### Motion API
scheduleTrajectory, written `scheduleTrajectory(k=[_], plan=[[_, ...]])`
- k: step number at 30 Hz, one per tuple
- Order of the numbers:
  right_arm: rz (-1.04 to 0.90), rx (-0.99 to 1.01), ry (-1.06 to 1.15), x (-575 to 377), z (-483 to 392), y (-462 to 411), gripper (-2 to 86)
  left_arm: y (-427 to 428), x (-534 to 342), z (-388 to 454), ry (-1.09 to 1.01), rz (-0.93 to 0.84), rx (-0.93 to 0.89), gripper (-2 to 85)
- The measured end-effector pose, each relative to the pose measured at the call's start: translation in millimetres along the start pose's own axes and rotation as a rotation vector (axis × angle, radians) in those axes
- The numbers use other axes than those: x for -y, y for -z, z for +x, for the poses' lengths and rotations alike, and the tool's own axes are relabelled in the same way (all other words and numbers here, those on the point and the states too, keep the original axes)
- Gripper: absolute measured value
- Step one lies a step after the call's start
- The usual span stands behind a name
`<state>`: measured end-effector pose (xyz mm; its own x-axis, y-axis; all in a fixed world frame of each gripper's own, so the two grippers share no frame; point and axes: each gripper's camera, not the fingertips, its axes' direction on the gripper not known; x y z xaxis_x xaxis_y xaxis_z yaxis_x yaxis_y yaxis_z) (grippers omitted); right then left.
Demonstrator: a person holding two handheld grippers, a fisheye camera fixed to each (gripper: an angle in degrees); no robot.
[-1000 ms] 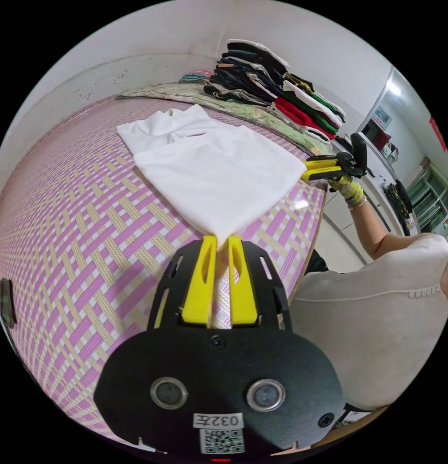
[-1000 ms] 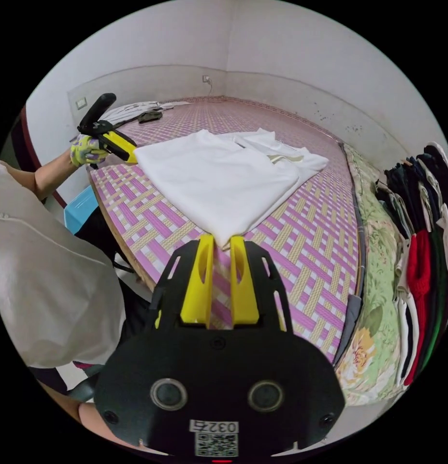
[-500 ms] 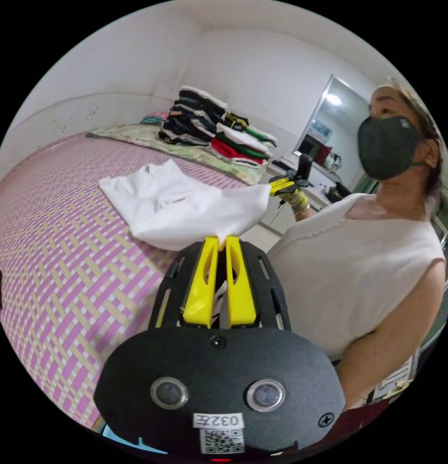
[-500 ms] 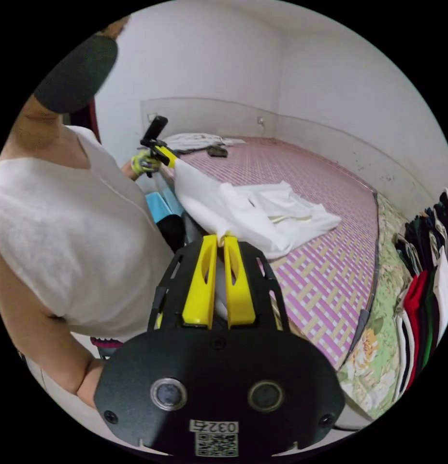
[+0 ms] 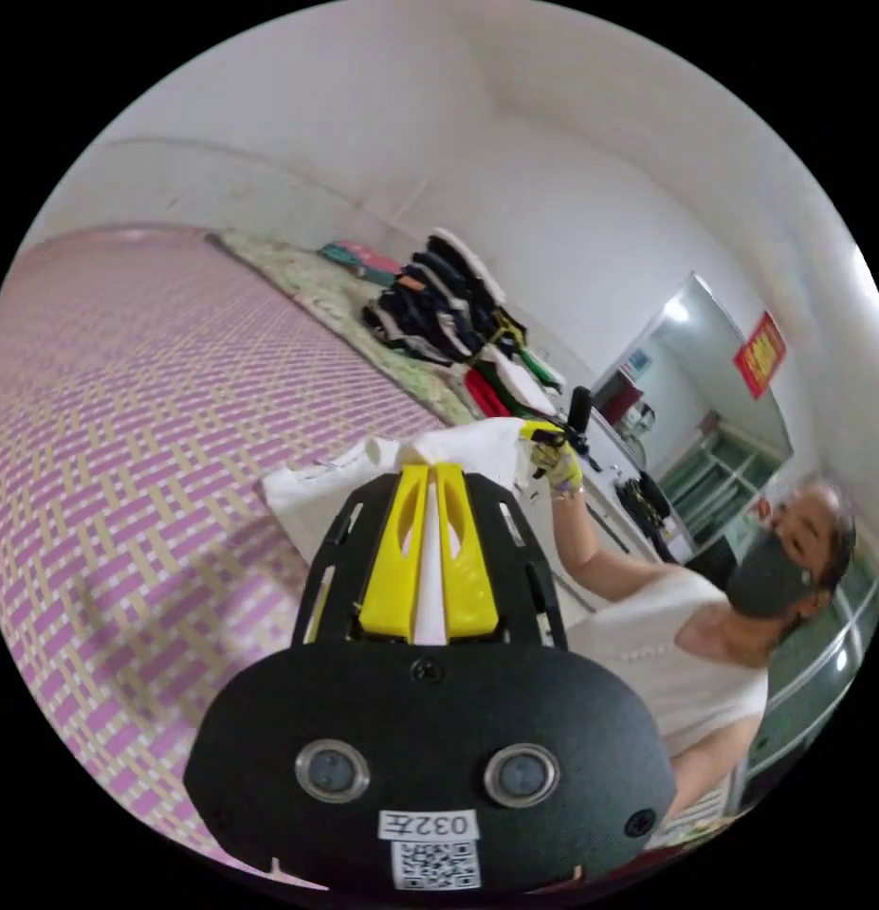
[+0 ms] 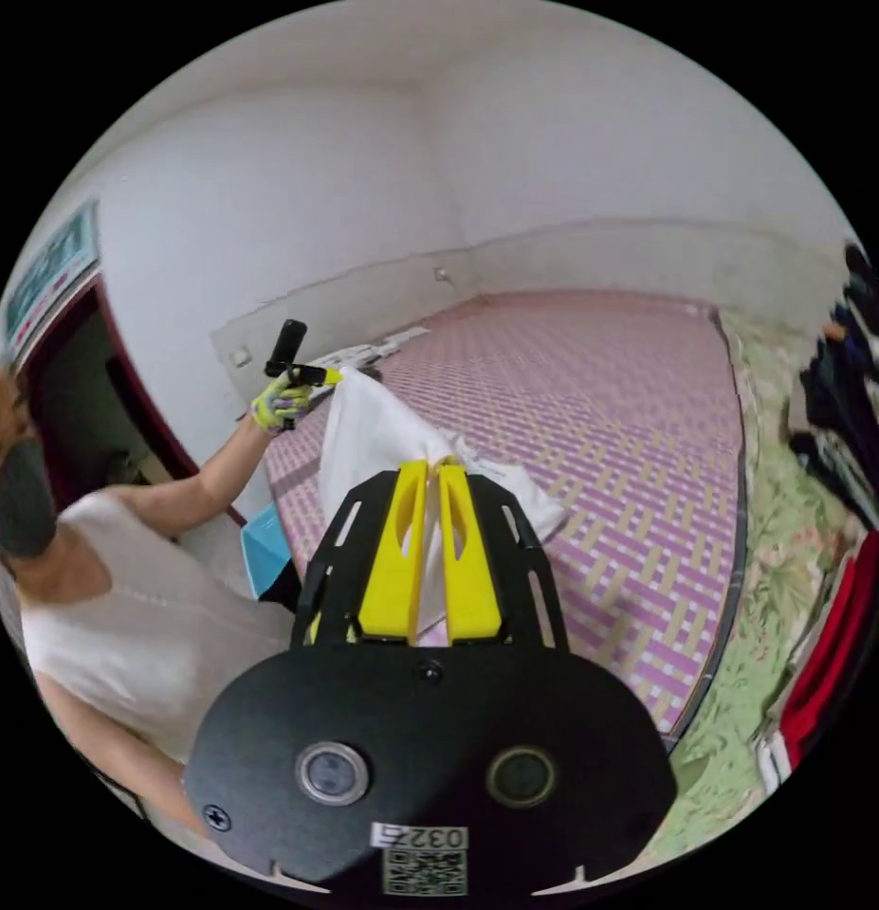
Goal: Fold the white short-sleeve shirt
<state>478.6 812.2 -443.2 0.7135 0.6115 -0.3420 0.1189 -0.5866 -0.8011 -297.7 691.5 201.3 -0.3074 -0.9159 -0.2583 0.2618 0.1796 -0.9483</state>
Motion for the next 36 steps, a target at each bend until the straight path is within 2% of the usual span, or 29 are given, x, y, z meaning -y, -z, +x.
scheduleTrajectory(k=[3,6,15,18,19,21,23,29,33,36], plan=[[-0.092,0.029,-0.168,18,57,-52,-0.1,-60,25,-71,0.181,-0.083,0.045,-1.0],[-0.124,0.036,-0.229,25,80,-75,0.4,-94,27,-103,0.271,-0.057,-0.022,-0.9],[-0.088,0.091,-0.312,42,120,-81,2.6,-147,36,-108,0.334,-0.089,0.026,-1.0],[-0.134,-0.043,-0.377,42,122,-82,4.3,-171,38,-99,0.358,-0.15,0.1,-1.4],[-0.117,-0.092,-0.372,42,116,-78,4.1,-173,39,-91,0.34,-0.151,0.129,-1.4],[-0.031,-0.263,-0.249,48,78,-59,2.1,-180,48,-44,0.238,-0.176,0.316,-1.3],[-0.013,-0.312,-0.137,53,52,-58,0.3,-194,56,-1,0.127,-0.217,0.45,-1.1],[-0.182,-0.329,-0.015,77,28,-115,-0.9,-316,64,99,-0.166,-0.53,0.776,-1.0],[-0.312,-0.352,-0.061,78,42,-148,-1.0,-380,53,104,-0.195,-0.659,0.833,-1.0],[-0.306,-0.354,-0.066,76,45,-150,-1.0,-397,48,105,-0.193,-0.659,0.845,-1.0]])
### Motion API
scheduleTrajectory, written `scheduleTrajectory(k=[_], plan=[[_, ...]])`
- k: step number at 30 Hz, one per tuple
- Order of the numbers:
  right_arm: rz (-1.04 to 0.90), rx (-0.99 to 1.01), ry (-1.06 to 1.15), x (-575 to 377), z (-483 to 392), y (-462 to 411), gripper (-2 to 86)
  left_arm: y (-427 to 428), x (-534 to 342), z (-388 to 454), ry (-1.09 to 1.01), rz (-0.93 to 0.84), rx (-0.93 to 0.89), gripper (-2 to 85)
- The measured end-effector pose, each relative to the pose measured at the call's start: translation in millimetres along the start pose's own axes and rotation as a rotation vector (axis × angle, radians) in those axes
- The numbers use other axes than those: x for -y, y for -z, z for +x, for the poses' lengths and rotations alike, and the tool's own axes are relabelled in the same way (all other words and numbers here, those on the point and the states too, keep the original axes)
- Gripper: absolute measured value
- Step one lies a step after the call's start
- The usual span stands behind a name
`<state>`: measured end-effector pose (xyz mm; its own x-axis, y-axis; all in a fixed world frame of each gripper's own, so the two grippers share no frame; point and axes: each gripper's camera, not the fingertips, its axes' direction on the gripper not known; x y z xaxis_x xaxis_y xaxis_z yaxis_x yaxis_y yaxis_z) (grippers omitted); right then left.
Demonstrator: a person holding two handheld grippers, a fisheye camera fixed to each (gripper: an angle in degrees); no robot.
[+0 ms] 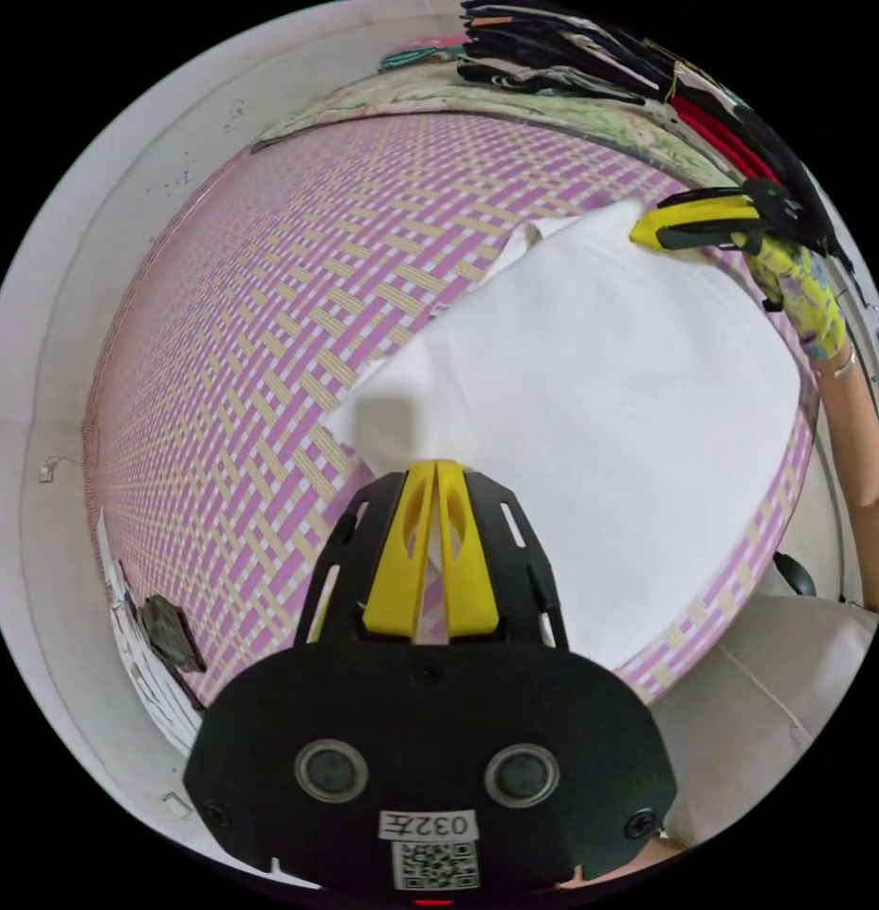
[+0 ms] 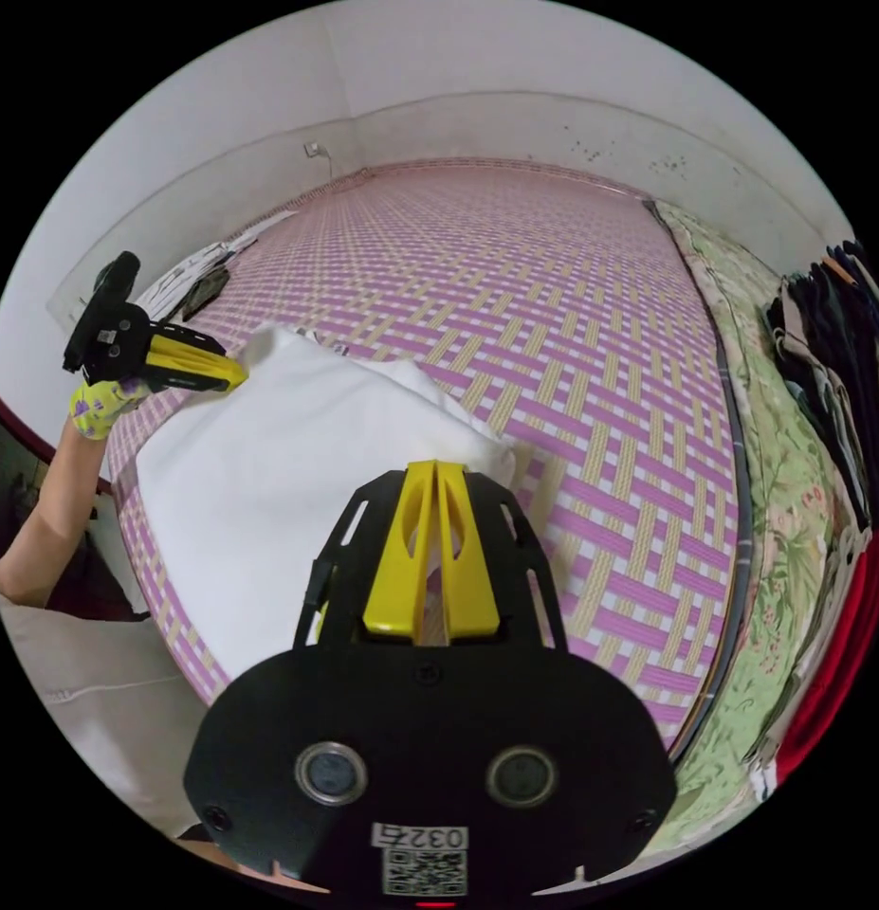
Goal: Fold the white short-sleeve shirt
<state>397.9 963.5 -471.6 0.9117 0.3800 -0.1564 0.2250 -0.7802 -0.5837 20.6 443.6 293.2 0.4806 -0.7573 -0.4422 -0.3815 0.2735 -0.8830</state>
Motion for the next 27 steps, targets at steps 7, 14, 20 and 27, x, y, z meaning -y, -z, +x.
scheduleTrajectory(k=[7,14,20,27], plan=[[0.012,0.093,-0.093,-8,18,11,-1.0,-8,19,51,-0.073,-0.077,0.184,-1.0],[0.134,0.189,0.045,-105,-31,86,-1.0,66,-78,-9,0.064,0.338,-0.172,-1.0],[0.069,0.235,0.069,-147,-42,79,-1.0,50,-120,27,-0.106,0.251,-0.292,-1.0],[0.059,0.285,0.014,-163,-25,76,-1.0,22,-145,-15,0.014,0.319,-0.479,-0.9]])
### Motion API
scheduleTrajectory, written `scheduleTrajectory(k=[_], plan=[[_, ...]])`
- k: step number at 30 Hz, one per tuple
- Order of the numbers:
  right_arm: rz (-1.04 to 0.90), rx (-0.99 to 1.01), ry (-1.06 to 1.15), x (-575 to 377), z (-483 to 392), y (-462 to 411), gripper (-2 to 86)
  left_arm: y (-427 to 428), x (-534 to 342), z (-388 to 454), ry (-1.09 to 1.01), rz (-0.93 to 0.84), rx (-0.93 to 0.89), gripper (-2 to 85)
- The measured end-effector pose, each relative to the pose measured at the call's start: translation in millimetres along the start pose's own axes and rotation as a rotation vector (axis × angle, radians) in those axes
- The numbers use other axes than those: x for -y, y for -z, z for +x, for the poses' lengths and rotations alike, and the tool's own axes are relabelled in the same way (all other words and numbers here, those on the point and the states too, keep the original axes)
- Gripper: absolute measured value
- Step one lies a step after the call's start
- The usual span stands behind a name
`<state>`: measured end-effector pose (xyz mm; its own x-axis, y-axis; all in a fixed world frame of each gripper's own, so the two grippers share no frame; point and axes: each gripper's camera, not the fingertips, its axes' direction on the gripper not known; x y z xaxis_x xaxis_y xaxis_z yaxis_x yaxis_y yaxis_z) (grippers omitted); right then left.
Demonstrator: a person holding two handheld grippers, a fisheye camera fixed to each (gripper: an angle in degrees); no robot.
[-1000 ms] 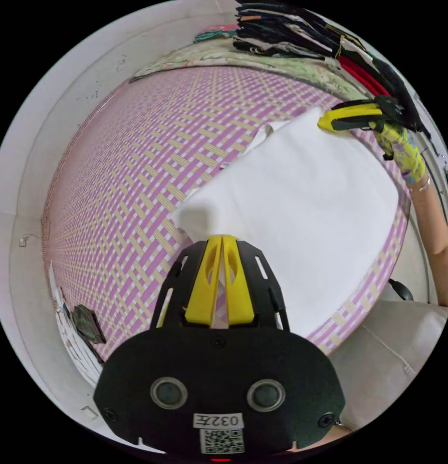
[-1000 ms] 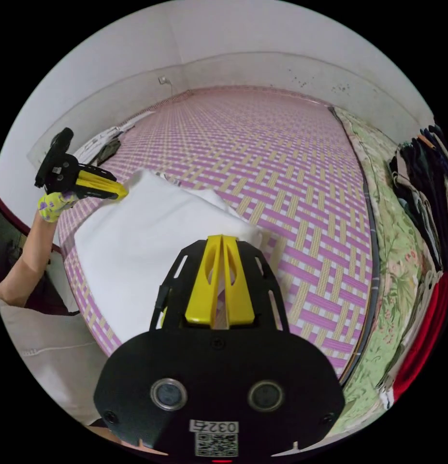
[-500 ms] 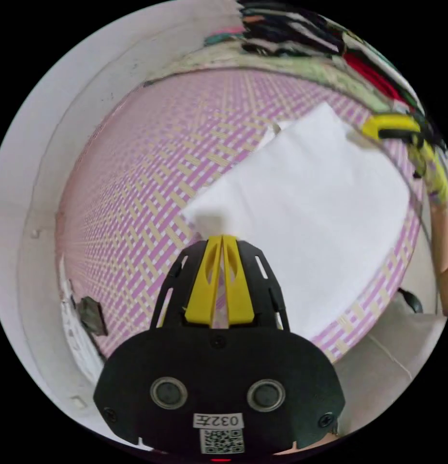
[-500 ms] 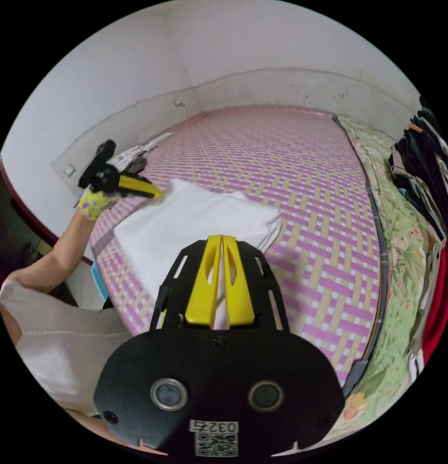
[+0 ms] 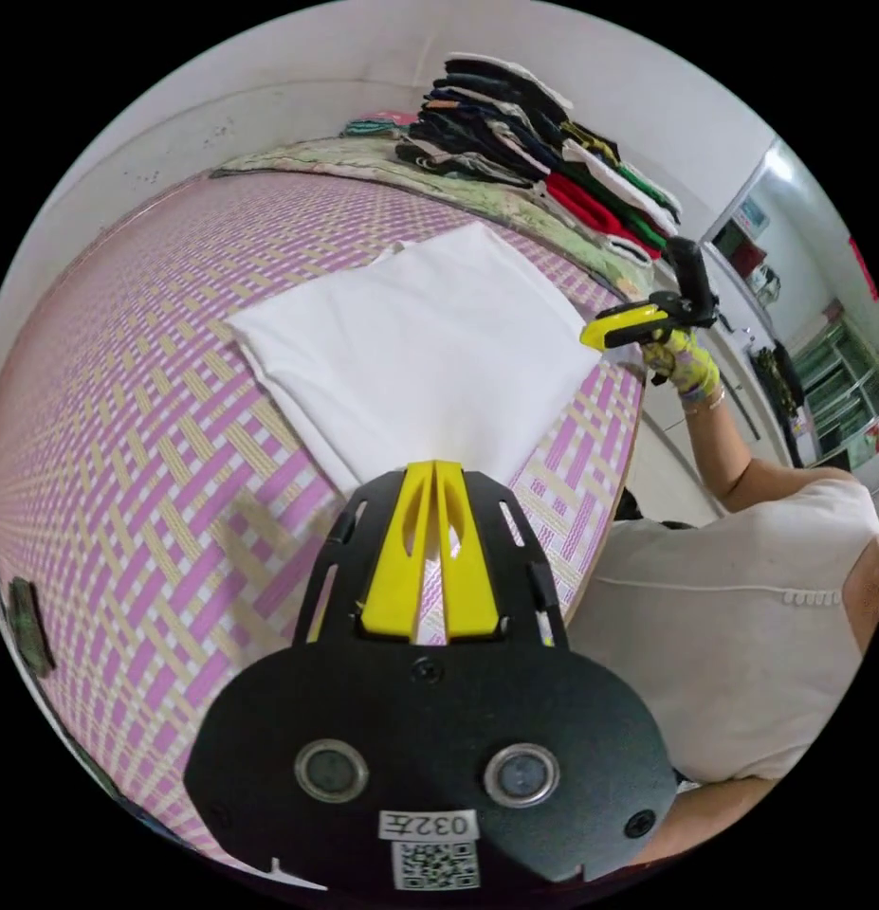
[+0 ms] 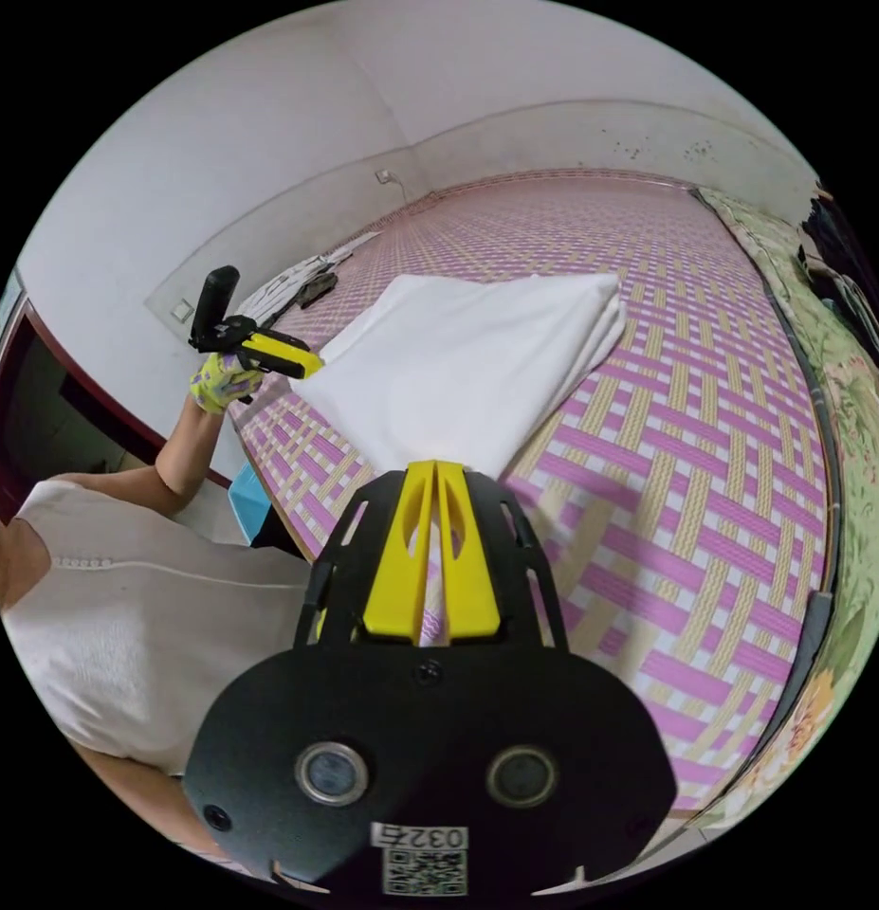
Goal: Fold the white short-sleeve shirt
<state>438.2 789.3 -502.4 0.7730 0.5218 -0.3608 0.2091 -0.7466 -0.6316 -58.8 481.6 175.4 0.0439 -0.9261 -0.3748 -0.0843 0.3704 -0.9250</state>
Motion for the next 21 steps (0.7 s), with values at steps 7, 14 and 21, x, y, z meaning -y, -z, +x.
scheduleTrajectory(k=[7,14,21], plan=[[-0.052,-0.038,-0.051,-22,12,35,-0.6,10,-11,-1,-0.037,-0.038,-0.341,-0.7],[0.173,0.086,-0.245,-82,46,99,6.4,99,-49,-88,0.369,0.224,-0.297,7.3],[0.134,0.292,-0.409,-111,79,96,10.6,110,-7,-170,0.548,0.161,-0.43,12.3]])
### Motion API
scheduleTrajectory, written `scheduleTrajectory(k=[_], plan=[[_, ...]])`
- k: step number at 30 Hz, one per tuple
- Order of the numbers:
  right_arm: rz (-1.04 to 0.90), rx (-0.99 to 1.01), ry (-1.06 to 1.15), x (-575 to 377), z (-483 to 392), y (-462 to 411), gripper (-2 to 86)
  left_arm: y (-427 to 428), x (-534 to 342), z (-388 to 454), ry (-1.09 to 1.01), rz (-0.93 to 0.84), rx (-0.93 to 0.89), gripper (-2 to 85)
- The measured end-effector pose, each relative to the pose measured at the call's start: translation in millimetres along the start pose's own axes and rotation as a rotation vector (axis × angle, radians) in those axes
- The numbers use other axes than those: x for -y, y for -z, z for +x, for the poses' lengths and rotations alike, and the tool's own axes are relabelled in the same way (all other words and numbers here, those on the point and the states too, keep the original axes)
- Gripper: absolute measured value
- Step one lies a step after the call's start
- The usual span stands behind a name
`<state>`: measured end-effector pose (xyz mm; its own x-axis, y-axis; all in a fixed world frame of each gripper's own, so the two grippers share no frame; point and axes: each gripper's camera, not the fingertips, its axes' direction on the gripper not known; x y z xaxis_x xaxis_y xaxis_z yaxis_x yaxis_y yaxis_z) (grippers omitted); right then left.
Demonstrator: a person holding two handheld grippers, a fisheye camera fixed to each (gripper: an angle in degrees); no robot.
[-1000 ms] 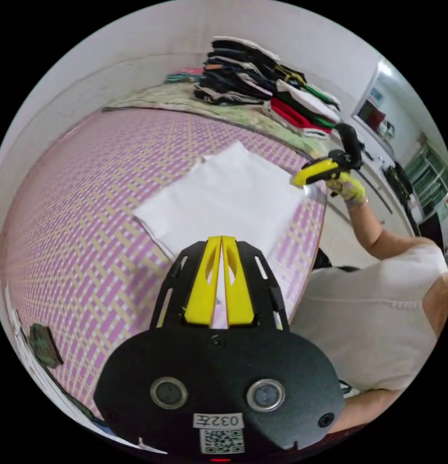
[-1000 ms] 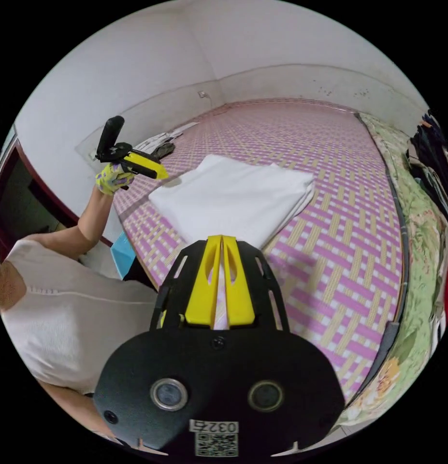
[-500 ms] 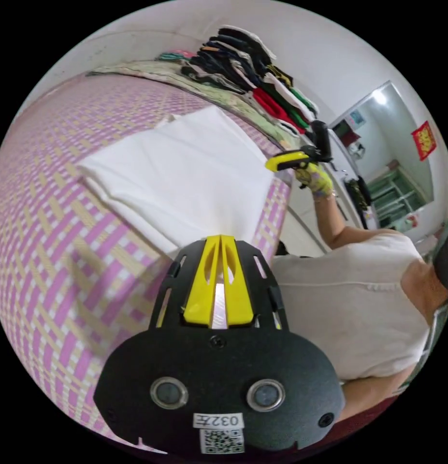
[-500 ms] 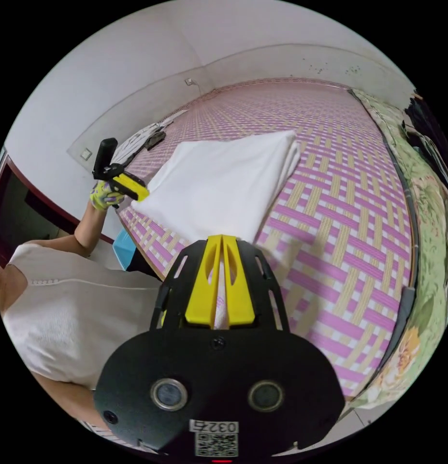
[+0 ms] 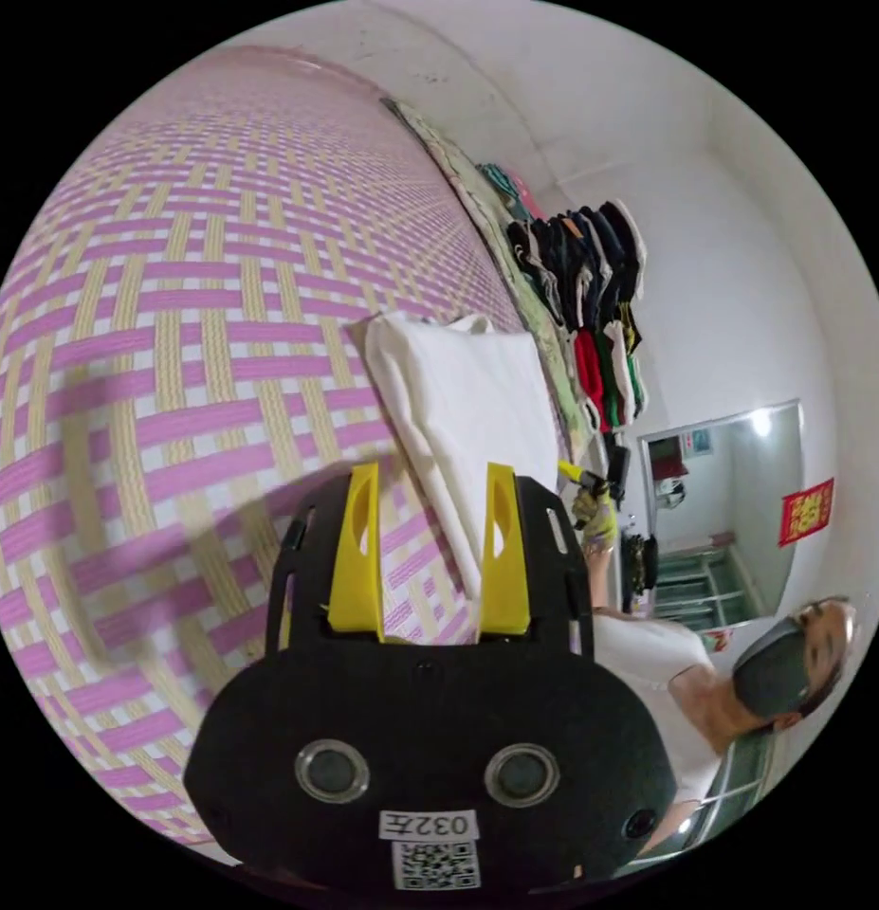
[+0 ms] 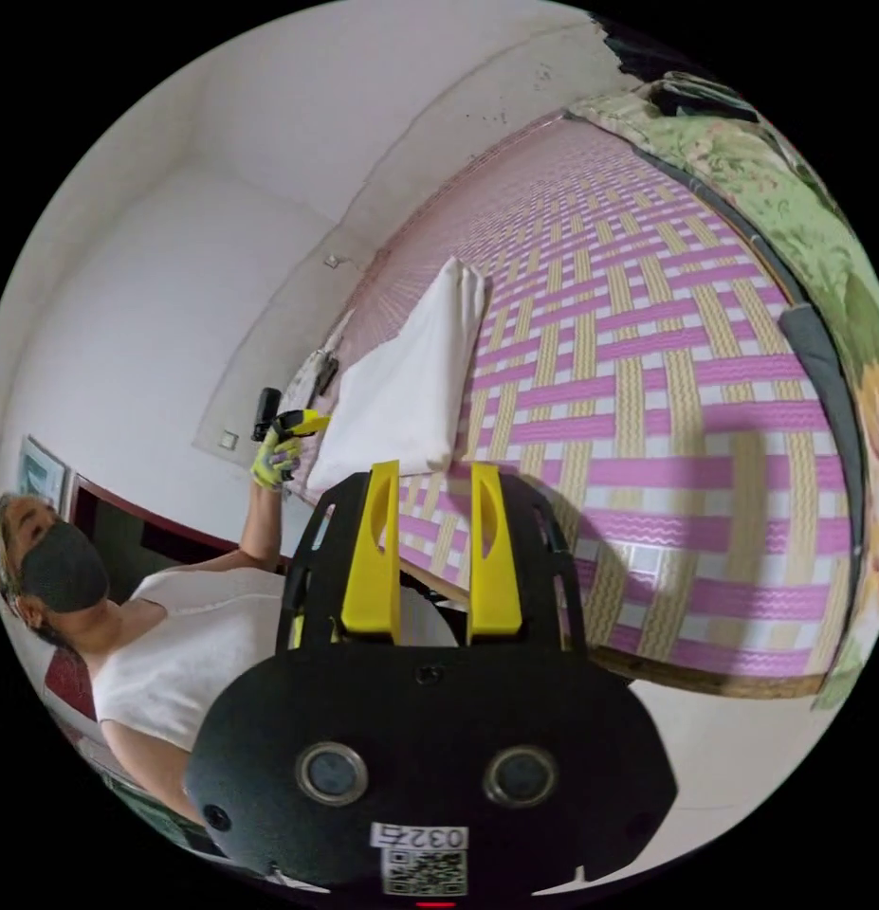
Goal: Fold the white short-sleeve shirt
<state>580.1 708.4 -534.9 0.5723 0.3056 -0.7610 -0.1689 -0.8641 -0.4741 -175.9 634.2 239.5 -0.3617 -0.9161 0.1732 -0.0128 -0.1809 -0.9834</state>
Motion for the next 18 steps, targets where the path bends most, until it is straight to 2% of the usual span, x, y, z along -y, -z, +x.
scheduleTrajectory(k=[4,10,13,18], plan=[[-0.008,0.034,-0.016,-2,0,-1,10.6,4,42,-10,0.036,-0.027,-0.068,12.4],[-0.045,0.102,0.016,4,-2,-17,9.6,6,72,-4,0.004,-0.03,-0.07,11.2],[-0.032,0.144,0.004,2,2,-20,8.8,17,69,-18,0.019,0.017,-0.088,8.5],[0.02,0.079,0.056,-10,-11,-20,6.5,29,59,-46,0.036,0.07,-0.14,1.8]])
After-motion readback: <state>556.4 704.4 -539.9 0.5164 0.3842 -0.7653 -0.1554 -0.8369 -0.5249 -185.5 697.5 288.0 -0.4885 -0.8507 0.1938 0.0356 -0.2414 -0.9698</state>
